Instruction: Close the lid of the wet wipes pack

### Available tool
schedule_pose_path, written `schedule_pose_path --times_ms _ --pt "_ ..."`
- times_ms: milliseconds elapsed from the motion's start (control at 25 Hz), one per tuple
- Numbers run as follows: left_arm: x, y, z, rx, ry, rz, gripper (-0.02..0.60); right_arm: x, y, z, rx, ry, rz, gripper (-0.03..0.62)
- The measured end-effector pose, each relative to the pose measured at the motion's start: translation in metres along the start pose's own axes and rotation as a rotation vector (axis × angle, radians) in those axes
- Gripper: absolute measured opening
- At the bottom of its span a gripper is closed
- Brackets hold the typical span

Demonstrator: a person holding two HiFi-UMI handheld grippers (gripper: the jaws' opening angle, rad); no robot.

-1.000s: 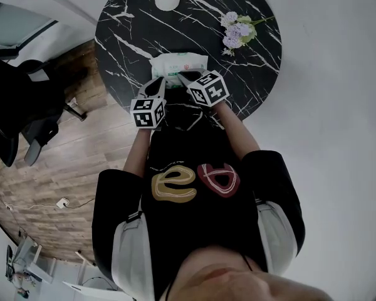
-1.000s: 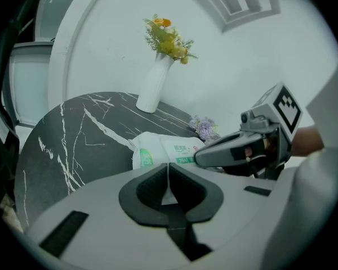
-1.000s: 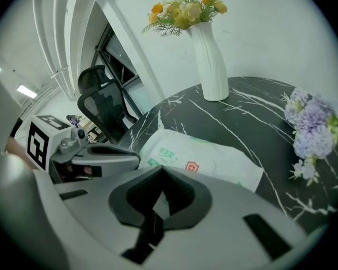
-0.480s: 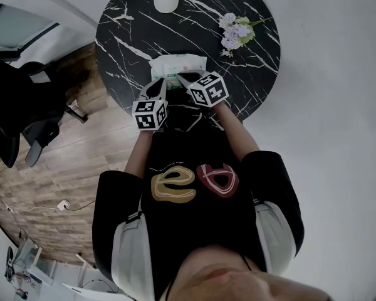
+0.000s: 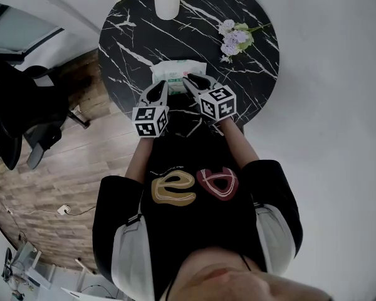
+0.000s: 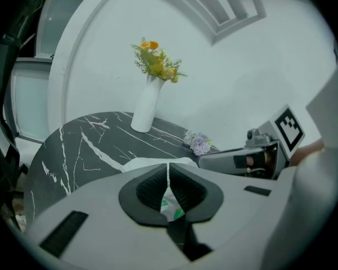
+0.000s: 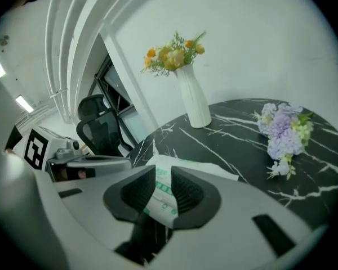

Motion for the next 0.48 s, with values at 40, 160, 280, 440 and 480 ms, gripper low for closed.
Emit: schedule_pose_path --times_ms 40,160,280,440,480 --pt "0.002 0.001 -0.003 0.011 -0.004 0.005 0.025 0.0 0.006 -0.002 0.037 0.005 0.015 0.097" --pt "0.009 0.008 -0.012 0.059 -0.027 0.02 0.025 -0.001 0.024 -0.007 0.133 0.044 0.059 0.104" --pt "0.016 0.02 -0.024 0.143 -0.063 0.015 0.025 -0.004 0.041 -0.013 0.205 0.076 0.088 0.104" --pt "0.025 0.03 -0.031 0.202 -0.11 0.005 0.025 -0.012 0.064 -0.019 0.295 0.076 0.093 0.104" --pt "0.027 0.032 -0.032 0.212 -0.111 0.006 0.025 -0.014 0.069 -0.021 0.313 0.077 0.097 0.104"
Point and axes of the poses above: the fingertips, and each gripper's own axes: y backward along the fingers, x to its right, z out of its underside, the point moved 8 cm from there along y, backward along the fingers, and after that the axes turned 1 degree about x, right-handed, at the moved point
